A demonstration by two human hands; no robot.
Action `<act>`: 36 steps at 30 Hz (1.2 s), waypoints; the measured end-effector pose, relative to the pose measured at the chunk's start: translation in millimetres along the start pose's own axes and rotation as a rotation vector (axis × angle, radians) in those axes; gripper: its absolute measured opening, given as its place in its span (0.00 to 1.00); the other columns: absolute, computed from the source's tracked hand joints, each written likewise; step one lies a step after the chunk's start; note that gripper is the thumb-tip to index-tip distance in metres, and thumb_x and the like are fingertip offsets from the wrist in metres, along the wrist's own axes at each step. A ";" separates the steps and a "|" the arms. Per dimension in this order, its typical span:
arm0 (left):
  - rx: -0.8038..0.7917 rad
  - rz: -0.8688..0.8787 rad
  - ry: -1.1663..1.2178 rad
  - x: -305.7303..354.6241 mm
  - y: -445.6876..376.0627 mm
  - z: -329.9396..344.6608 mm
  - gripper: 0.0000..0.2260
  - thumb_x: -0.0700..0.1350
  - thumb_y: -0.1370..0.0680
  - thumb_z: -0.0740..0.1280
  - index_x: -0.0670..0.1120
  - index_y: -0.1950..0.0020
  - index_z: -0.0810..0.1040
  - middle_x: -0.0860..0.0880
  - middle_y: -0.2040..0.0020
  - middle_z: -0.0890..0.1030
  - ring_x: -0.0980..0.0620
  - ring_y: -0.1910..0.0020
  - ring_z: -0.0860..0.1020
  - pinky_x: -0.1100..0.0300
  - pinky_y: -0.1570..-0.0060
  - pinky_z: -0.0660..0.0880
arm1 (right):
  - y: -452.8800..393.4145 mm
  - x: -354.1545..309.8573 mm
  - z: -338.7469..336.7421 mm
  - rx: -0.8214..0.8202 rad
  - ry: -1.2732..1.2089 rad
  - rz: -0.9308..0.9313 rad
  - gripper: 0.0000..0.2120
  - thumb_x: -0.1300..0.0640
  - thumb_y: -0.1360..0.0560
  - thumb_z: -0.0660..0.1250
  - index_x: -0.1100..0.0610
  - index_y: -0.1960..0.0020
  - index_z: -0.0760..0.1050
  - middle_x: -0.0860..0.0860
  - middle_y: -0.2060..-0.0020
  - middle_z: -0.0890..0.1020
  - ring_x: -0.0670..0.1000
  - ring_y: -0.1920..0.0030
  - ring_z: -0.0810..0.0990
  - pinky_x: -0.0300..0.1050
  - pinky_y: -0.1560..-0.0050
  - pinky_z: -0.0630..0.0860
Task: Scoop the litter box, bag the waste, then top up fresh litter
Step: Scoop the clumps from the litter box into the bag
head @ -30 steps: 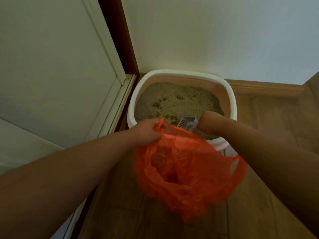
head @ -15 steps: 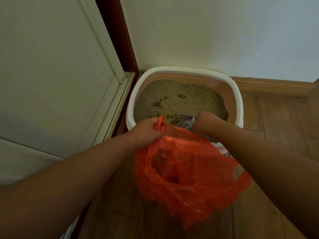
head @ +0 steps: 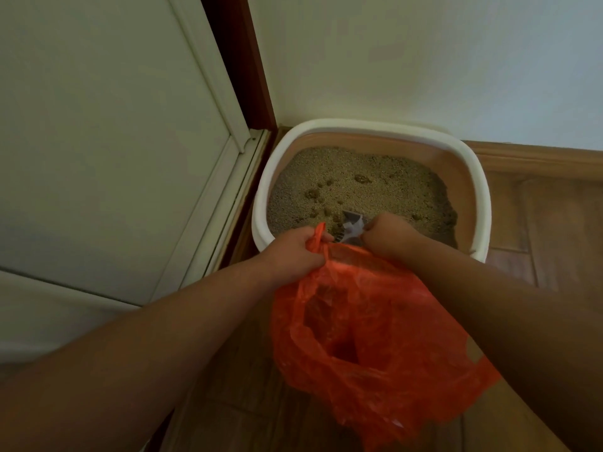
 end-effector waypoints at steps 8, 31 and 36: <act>-0.009 -0.004 -0.020 -1.4 -3.4 0.5 0.19 0.37 0.23 0.70 0.53 0.35 0.81 0.49 0.49 0.86 0.52 0.53 0.87 0.51 0.48 0.85 | -29.0 -5.3 20.3 0.019 -0.130 0.018 0.12 0.59 0.19 0.62 0.63 0.46 0.83 0.58 0.59 0.83 0.52 0.66 0.77 0.40 0.71 0.69; -0.019 0.044 -0.094 16.6 14.0 15.3 0.24 0.36 0.23 0.70 0.54 0.29 0.76 0.51 0.47 0.86 0.53 0.53 0.86 0.51 0.48 0.84 | 30.7 36.5 -37.4 0.209 -0.526 -0.056 0.17 0.52 0.17 0.65 0.54 0.30 0.77 0.49 0.65 0.80 0.49 0.67 0.74 0.44 0.62 0.71; -0.005 0.081 -0.090 27.5 16.0 18.0 0.24 0.36 0.23 0.70 0.54 0.30 0.77 0.52 0.47 0.86 0.54 0.53 0.86 0.51 0.47 0.84 | 53.3 51.8 -58.4 0.248 -0.578 -0.055 0.13 0.53 0.17 0.65 0.53 0.35 0.81 0.53 0.64 0.78 0.51 0.65 0.73 0.46 0.62 0.70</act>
Point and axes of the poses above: each hand's wrist, its own y-axis away from the middle knuckle, its own z-axis out of the palm, x = y × z, the point moved 9 cm from there along -y, towards the middle knuckle
